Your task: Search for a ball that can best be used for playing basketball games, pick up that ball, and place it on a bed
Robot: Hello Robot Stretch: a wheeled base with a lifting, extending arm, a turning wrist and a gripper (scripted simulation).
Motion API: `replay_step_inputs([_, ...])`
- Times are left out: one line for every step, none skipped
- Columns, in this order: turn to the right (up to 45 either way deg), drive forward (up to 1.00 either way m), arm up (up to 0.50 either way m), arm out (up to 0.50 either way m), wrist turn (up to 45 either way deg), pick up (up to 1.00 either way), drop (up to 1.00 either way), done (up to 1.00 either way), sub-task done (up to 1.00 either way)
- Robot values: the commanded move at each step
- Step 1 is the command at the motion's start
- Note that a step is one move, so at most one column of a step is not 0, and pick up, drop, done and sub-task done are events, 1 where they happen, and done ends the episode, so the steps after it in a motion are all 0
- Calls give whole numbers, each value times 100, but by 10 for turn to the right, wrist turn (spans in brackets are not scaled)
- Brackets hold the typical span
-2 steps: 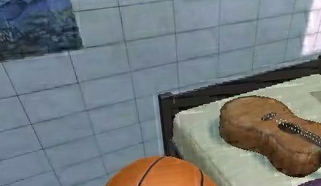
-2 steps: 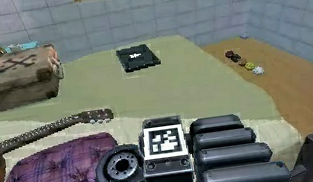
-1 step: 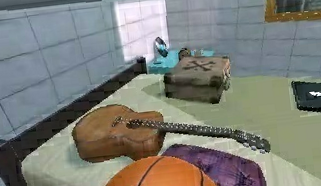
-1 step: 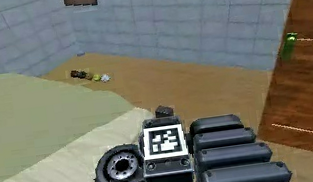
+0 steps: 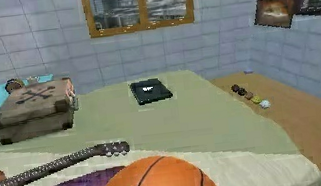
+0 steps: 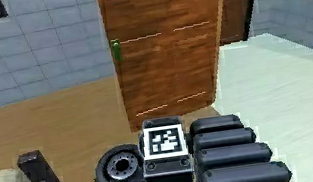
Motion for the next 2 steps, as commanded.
replay_step_inputs([450,0,0,0,0,0,0,0,0])
replay_step_inputs([30,0,0,0,0,0,0,0,0])
